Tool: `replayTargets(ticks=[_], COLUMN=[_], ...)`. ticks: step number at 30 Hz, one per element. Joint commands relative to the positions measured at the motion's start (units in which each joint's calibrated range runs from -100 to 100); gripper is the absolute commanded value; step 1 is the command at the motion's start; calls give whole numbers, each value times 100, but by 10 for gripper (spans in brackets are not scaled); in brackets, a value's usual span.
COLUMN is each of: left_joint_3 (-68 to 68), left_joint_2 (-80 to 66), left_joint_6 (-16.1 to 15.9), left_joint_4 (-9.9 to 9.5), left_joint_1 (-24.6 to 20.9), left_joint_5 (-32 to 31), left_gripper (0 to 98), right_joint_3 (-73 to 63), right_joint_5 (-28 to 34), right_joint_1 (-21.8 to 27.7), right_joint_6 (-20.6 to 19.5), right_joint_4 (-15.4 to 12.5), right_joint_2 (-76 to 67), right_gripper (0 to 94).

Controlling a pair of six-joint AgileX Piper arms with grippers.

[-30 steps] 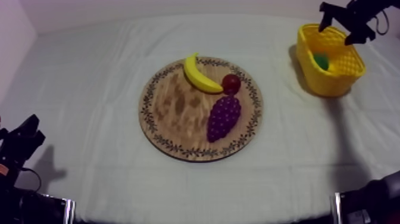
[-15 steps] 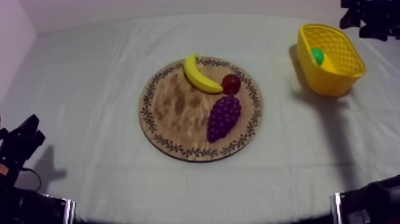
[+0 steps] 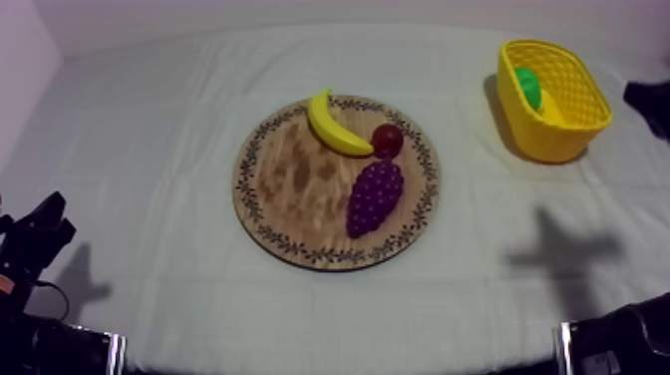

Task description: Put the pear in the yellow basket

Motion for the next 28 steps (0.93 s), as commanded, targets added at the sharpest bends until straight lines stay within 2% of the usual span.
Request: replayTargets(ticks=[1,7,14,17,22,28], left_joint_3=[-5,-5,-5,-5,-5,-5], left_joint_2=[-2,-2,-2,-2,-2,-2], left_joint_6=[0,0,-2,-1,-1,-1], left_joint_4=[-1,-1,-1,-1,-1,-1], left_joint_1=[0,0,0,0,0,0], left_joint_5=[1,1,1,1,1,1], left_gripper=[1,1,1,1,1,1], right_joint_3=[1774,3113,3517,3581,3608,3613], right_joint_5=[-610,-868,-901,-1056,-1073,-1075], right_joint_1=[98,235,322,321,312,318], right_joint_6=[298,491,181,446,1062,1077], right_joint_4=[-133,-178,-21,147,229,244], right_joint_2=[-1085,-1956,-2538,-2756,-2903,-2930], right_gripper=[12,6,5,4,4,3])
